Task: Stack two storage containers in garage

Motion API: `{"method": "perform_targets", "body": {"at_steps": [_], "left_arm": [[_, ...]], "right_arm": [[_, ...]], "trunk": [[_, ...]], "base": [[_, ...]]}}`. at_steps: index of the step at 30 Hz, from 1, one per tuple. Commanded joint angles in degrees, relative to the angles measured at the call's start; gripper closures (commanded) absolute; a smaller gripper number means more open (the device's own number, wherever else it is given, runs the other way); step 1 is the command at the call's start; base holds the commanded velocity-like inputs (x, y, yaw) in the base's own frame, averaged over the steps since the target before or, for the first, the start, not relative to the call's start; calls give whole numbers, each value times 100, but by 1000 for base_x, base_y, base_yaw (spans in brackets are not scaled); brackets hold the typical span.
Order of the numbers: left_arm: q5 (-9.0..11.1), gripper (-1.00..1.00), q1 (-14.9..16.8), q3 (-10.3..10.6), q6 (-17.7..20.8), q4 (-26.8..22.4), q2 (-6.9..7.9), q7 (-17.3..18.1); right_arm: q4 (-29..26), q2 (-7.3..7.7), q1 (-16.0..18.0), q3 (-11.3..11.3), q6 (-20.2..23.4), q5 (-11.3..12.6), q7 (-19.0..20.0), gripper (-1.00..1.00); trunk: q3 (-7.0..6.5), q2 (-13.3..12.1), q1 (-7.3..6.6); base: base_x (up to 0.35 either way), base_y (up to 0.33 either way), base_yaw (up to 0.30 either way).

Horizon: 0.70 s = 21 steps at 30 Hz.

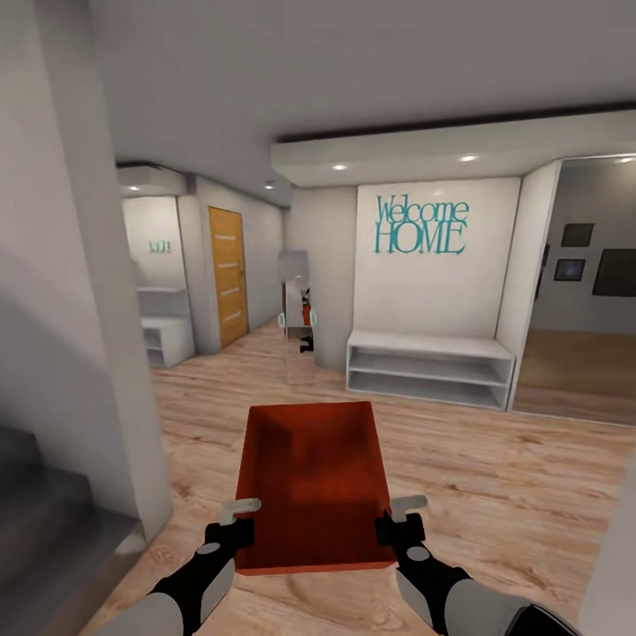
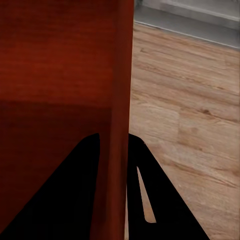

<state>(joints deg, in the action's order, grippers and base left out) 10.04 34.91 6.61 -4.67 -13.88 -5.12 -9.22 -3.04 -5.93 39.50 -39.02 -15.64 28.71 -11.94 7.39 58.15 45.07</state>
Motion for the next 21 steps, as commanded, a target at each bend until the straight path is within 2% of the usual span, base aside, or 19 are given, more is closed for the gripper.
{"method": "perform_targets", "body": {"at_steps": [1, 21], "left_arm": [[-34, 100, 0, 130, -113, -9, 11, -220], [-38, 100, 2, 130, -114, -9, 11, -220]], "right_arm": [[-6, -5, 5, 431, 26, 29, -1, 100], [-7, -5, 5, 431, 27, 29, -1, 100]], "trunk": [[9, 6, 4], [9, 6, 4]], "base": [[321, 0, 0], [321, 0, 0]]}}
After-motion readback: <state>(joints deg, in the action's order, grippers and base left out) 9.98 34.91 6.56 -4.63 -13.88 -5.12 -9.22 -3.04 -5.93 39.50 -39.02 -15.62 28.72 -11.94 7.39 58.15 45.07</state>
